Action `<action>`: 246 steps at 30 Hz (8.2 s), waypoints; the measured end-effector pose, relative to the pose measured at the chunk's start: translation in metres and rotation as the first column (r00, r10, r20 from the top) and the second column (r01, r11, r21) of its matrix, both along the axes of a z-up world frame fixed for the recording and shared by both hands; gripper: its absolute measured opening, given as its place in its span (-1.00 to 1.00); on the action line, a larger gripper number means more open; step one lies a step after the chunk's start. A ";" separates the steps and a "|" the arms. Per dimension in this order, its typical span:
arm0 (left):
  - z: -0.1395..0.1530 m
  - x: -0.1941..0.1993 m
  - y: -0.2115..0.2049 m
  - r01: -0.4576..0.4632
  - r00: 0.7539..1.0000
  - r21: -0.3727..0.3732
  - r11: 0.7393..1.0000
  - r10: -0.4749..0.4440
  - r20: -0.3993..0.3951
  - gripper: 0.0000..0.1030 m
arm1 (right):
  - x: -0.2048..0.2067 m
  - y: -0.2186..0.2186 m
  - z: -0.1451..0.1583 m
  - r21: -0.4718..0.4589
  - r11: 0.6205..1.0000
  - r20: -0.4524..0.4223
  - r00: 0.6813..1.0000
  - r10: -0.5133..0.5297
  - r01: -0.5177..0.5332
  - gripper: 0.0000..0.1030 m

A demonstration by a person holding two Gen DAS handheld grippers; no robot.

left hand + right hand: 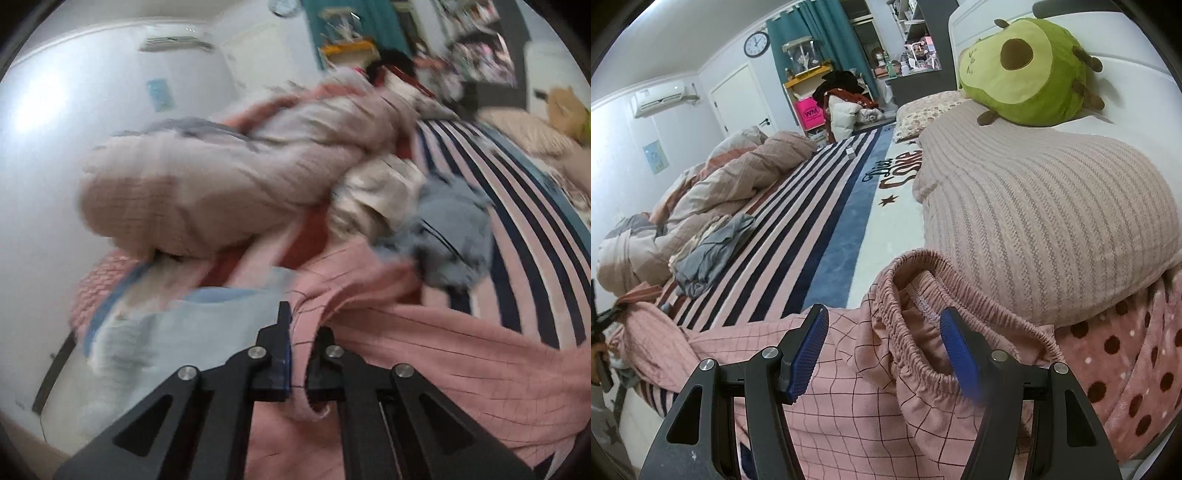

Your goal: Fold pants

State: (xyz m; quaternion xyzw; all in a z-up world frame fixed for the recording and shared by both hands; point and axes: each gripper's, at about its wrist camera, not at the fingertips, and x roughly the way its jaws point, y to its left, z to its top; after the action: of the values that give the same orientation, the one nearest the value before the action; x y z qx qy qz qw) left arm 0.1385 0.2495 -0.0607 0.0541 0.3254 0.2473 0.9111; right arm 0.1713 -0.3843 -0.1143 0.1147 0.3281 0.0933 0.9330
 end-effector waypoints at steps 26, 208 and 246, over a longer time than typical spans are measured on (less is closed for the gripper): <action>0.027 -0.076 0.015 0.067 0.996 -0.240 0.969 -0.049 0.079 0.19 | -0.014 -0.004 0.011 -0.224 0.975 -0.032 0.999 -0.006 -0.001 0.59; -0.077 -0.068 -0.241 0.721 0.599 -0.393 0.571 -0.799 -0.063 -0.39 | -0.039 0.082 -0.039 -0.004 0.945 -0.139 0.936 0.324 -0.328 -0.41; -0.074 -0.034 -0.269 0.745 0.588 -0.369 0.556 -0.808 -0.031 -0.81 | -0.004 0.176 -0.037 -0.514 0.754 -0.082 0.898 0.431 -0.409 0.26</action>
State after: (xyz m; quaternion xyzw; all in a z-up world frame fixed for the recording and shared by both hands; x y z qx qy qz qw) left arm 0.1049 -0.0194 -0.1351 0.0699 0.3907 -0.2444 0.8847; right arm 0.1677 -0.2083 -0.1516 -0.2197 0.3386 0.2107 0.8904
